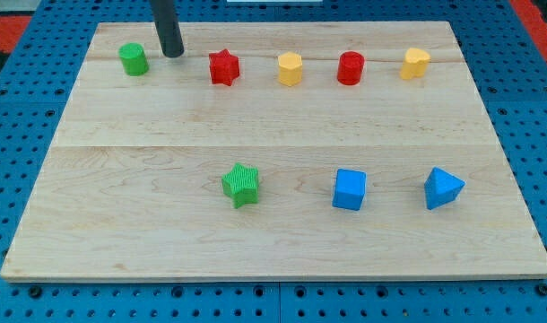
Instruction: Move the green circle to the bottom side of the boar
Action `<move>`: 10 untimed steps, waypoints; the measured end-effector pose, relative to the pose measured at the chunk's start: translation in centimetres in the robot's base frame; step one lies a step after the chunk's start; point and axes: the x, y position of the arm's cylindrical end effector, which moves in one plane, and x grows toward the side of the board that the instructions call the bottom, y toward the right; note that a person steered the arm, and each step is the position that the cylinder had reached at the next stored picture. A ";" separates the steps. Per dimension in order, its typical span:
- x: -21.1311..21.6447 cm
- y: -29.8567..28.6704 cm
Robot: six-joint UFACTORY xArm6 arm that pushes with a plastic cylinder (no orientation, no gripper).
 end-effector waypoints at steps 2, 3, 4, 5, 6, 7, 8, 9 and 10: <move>-0.4 -4.9; 2.1 -4.9; 3.5 -6.1; 4.9 -7.6; 7.0 -7.9; 9.6 -7.2; 11.9 -7.2; 14.2 -7.1; 16.2 -6.4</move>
